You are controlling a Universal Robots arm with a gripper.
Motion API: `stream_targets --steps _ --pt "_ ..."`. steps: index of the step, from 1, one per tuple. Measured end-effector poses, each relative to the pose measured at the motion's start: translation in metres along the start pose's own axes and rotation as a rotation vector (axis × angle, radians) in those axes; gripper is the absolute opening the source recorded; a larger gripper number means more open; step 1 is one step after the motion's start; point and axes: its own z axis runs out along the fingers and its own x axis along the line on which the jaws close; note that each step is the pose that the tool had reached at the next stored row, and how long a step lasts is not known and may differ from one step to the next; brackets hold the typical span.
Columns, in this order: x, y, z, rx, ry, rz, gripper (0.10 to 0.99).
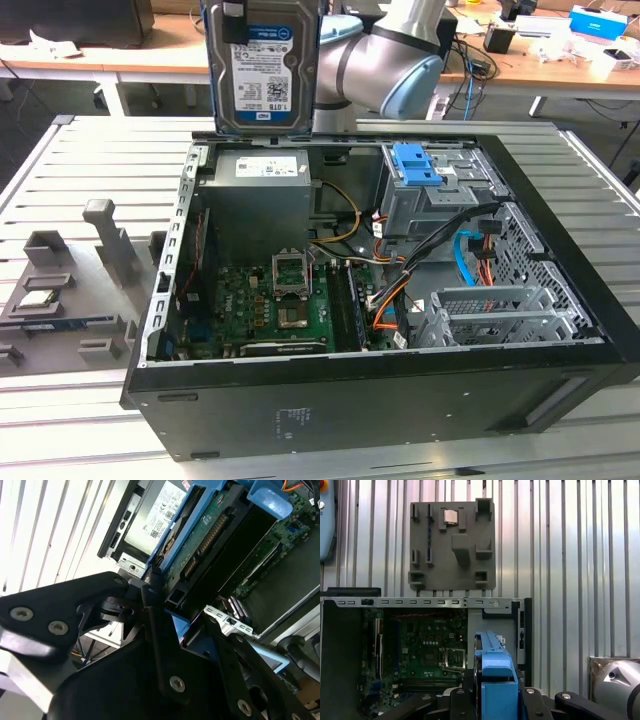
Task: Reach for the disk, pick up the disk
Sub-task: 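Pick up the disk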
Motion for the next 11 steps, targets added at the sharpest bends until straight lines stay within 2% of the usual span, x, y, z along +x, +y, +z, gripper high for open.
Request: stream_targets --steps 4,9,11 --pt "0.0001 -0.0222 -0.0013 0.0 0.0 0.0 0.369" --pt "0.0001 -0.038 -0.0023 0.0 0.0002 0.0 0.369" --pt "0.0001 -0.0422 -0.0026 0.0 0.0003 0.0 0.369"
